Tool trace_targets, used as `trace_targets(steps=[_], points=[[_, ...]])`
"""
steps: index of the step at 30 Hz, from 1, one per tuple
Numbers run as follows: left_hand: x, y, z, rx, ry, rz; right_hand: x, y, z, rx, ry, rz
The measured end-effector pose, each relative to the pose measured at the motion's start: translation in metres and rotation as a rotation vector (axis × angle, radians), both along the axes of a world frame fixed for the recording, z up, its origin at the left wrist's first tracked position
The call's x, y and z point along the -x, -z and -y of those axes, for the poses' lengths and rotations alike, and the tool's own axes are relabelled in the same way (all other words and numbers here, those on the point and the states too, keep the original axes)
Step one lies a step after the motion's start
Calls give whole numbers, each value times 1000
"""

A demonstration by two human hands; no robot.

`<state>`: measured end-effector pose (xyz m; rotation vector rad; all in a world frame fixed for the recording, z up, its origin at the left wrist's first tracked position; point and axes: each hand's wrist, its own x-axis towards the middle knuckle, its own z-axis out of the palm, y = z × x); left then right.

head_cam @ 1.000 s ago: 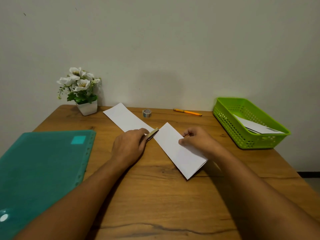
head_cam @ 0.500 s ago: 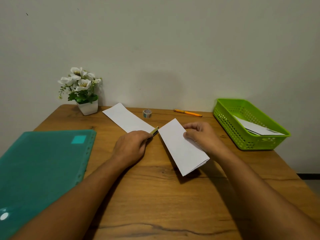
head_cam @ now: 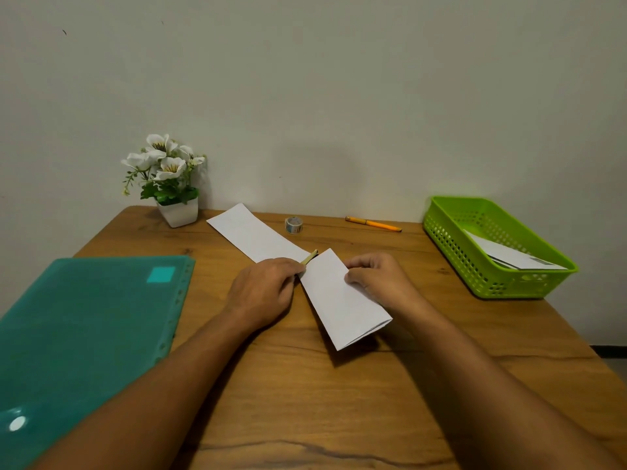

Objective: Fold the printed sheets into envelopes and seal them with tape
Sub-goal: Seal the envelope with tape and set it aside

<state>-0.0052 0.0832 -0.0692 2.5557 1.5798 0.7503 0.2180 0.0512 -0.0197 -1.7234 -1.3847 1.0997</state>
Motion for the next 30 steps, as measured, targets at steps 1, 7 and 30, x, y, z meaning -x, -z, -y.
trace_targets(steps=[1,7,30], points=[[0,0,0,0,-6,4,3,1,0,15,-14,-7],[0,-2,4,9,-27,12,13,5,-7,96,-89,12],[1,-7,9,-11,16,9,11,18,-51,157,-177,-20]])
